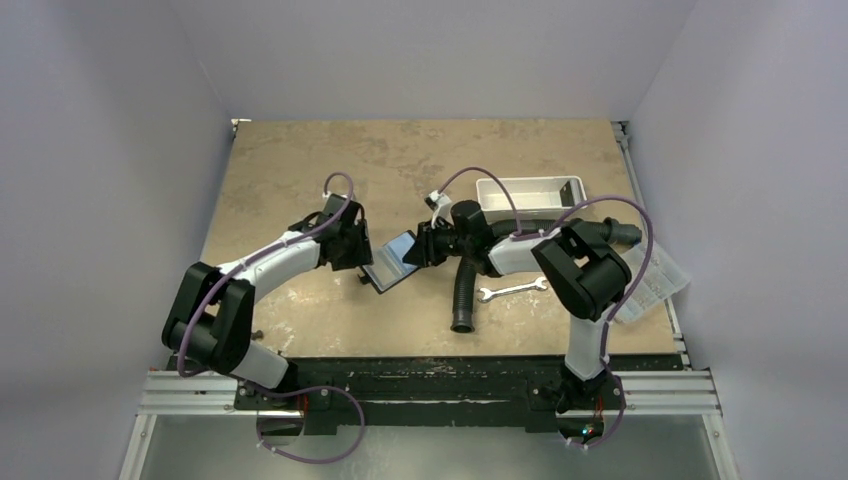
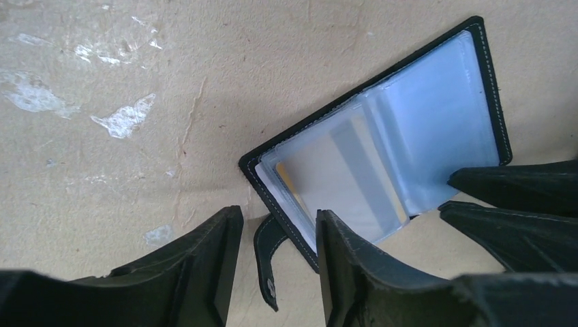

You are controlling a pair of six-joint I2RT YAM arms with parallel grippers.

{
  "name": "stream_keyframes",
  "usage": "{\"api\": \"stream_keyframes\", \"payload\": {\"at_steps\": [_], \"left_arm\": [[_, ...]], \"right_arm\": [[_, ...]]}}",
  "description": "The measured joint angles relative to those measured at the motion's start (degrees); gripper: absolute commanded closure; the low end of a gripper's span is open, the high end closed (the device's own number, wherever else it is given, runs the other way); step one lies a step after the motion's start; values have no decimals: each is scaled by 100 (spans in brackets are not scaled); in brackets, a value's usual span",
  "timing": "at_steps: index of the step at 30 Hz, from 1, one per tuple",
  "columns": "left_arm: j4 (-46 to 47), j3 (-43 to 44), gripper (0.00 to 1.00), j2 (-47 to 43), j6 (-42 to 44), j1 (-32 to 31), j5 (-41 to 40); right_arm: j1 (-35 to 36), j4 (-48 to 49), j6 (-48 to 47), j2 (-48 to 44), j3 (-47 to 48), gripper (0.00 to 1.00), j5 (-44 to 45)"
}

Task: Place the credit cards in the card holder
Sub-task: Open the card holder at the center of the board.

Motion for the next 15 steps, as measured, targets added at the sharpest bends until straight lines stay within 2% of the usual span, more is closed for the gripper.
{"api": "stream_keyframes", "payload": {"at_steps": [4,11,15], "left_arm": [[188,-184,59,79,-4,0,28],[354,-452,66,105,-13,0,39],[444,-525,67,127,-22,0,39]], "right_arm": [[146,-42,-11,227,90,72,-20],[376,-365,-214,275,372,57,140],[542,-741,-479,275,570,49,610]]}}
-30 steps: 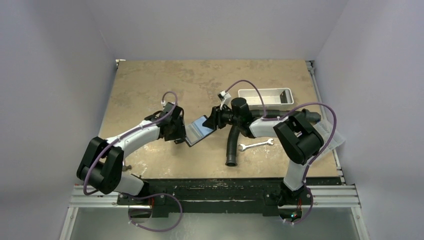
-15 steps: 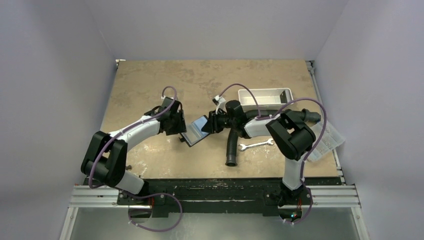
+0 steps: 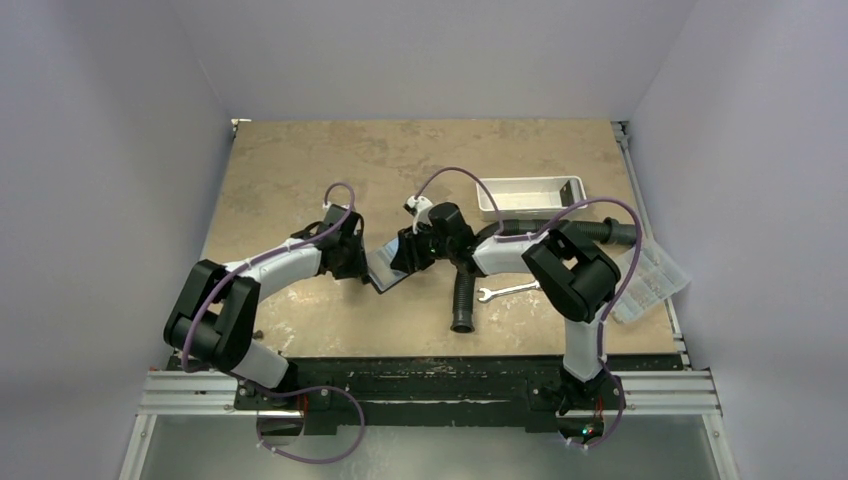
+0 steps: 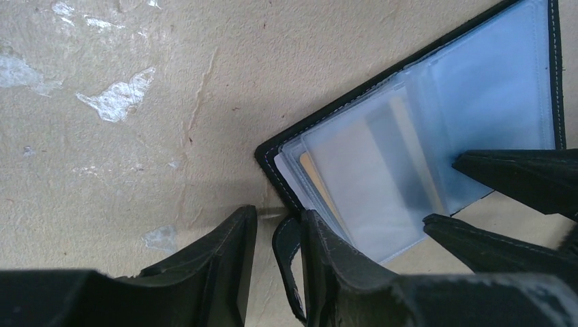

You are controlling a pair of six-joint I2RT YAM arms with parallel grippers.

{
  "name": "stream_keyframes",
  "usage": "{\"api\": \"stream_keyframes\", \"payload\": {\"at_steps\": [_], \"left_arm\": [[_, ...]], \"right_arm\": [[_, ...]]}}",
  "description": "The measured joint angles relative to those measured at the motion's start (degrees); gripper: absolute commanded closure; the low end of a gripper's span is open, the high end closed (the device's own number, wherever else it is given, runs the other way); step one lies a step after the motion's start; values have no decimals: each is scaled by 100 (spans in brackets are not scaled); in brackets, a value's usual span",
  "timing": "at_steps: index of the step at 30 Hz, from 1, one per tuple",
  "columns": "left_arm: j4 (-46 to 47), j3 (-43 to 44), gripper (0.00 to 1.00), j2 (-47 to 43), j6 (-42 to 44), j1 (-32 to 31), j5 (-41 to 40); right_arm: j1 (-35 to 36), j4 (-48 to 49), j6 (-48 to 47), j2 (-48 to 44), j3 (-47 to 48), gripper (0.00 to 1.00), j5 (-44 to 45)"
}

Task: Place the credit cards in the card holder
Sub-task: Open the card holder at the center of the board.

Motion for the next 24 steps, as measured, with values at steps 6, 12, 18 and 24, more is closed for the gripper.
{"api": "stream_keyframes", "payload": {"at_steps": [6,12,18,24], "left_arm": [[33,-17,68,-2,2,0,-26],[120,-105,69,-63,0,0,-61],[120,-197,69,-166,4,0,-192],[15,-214,69,-229,7,0,-313]], "right_arm": [[380,-595,-529,0,367,46,935],[577,-999,-828,50,592,64,1572],[577,-1110,-883,107,704,78,1858],[577,-1113,-859,105,693,79,1954]]}}
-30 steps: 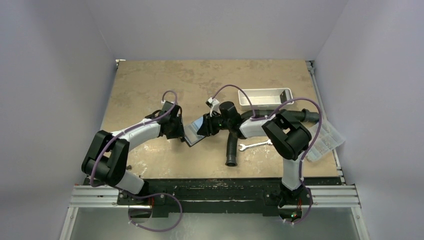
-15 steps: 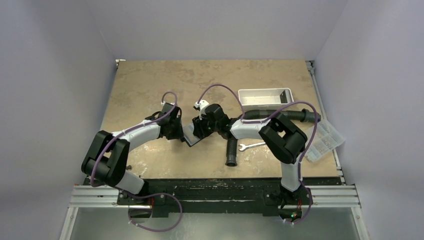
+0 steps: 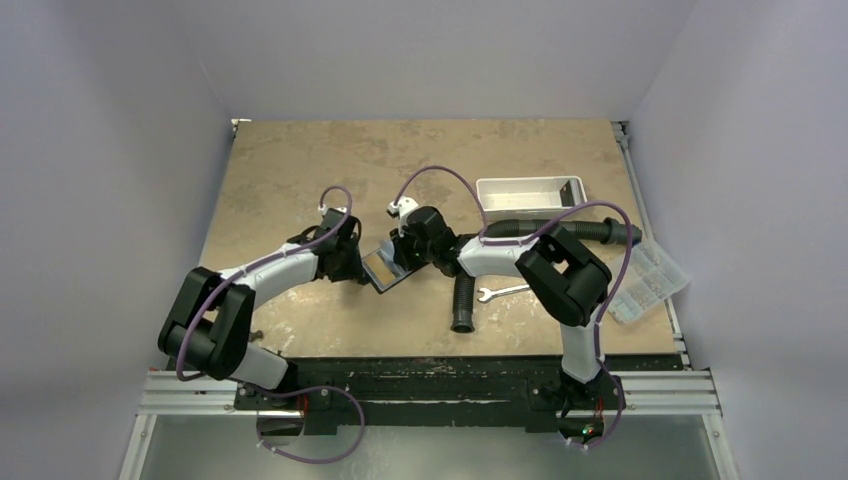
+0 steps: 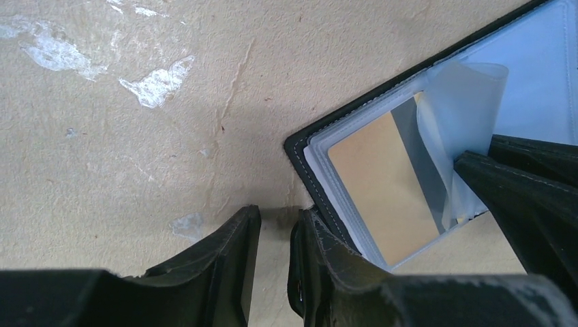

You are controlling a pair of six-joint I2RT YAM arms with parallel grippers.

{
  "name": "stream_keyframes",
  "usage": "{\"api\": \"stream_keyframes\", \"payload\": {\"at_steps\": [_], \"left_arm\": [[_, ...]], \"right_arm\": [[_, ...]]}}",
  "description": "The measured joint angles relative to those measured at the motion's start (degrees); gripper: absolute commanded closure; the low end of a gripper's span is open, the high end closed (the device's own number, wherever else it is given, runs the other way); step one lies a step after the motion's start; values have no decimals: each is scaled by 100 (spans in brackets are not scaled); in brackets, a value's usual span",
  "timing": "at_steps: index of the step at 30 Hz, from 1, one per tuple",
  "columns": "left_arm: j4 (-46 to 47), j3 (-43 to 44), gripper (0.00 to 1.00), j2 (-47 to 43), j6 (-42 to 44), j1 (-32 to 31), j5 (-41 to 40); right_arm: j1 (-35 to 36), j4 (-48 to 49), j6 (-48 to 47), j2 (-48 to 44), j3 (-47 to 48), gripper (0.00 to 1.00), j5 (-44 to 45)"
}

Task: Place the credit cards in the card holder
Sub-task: Open the card holder at the center of the board.

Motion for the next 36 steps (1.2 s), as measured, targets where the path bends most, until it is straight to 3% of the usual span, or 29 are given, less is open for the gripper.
{"api": "stream_keyframes", "payload": {"at_steps": [10,17,31,36], "left_arm": [[-20,267,67,-289,-81,46,345],[509,710,80,111,-269,70,708],[1187,107,85,393,-859,70,1357],[1718,105,85,686,-1003,70,1683]], "right_arm": [[-63,212,131,-4,-116,77,-197],[-155,332,223,-7,-186,76,-446],[-199,358,236,-48,-238,74,-542],[-225,382,282,-59,-260,62,-610]]}}
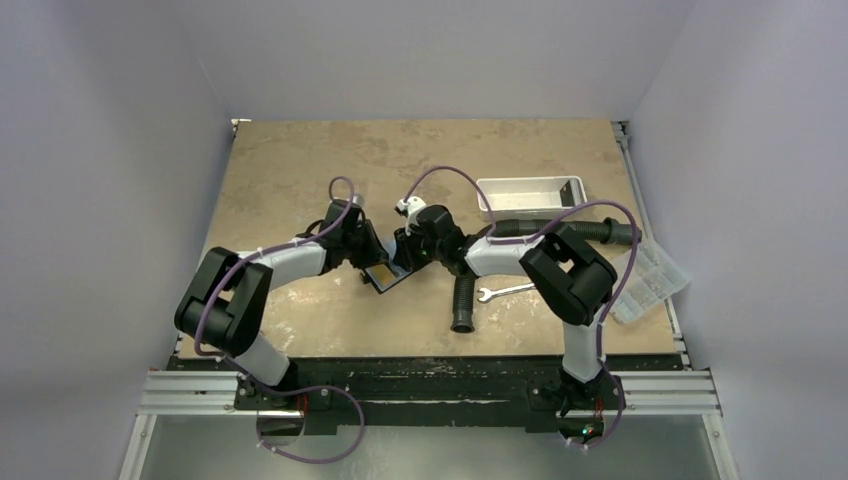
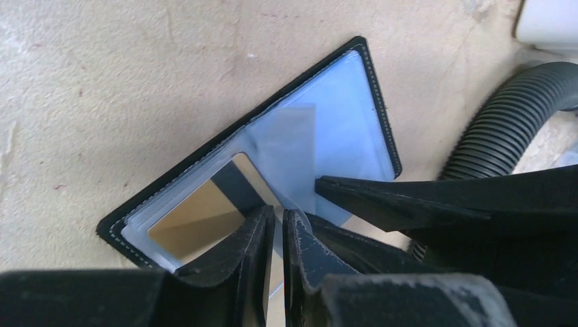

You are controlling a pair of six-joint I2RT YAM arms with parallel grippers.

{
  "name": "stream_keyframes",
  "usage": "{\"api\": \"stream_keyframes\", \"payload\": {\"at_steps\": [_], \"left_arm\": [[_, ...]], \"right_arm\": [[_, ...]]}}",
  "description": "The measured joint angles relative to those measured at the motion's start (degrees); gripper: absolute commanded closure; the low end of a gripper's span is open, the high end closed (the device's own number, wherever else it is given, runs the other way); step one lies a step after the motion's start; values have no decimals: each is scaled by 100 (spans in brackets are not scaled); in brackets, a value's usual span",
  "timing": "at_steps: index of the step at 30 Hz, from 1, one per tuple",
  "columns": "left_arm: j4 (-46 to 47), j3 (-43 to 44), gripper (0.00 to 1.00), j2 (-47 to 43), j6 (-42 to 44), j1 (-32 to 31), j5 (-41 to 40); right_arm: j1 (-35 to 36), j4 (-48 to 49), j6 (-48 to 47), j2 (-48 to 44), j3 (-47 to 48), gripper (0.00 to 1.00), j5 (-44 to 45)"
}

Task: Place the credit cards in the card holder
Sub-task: Open the card holder at the center of the board.

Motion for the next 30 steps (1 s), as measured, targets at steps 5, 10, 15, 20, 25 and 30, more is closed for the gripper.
{"api": "stream_keyframes", "payload": {"at_steps": [5,10,15,20,25,30], "left_arm": [[317,0,85,24,-61,0,153],[520,114,84,269,-74,-37,291],[568,367,82,660,-103,-236,382],[632,758,78,1056,-129,-313,538],[199,789,59,807,74,-323,153],[-597,787,57,-24,437,-295,-369]], "right_arm": [[-199,286,170,-708,-789,48,20],[-866,809,343,-2098,-1847,40,337],[-1073,1331,365,-2533,-2020,39,627],[-1023,1405,339,-2020,-1884,49,245],[-1008,1174,332,-1154,-1401,64,-417],[-1005,1080,345,-748,-1167,69,-920]]}}
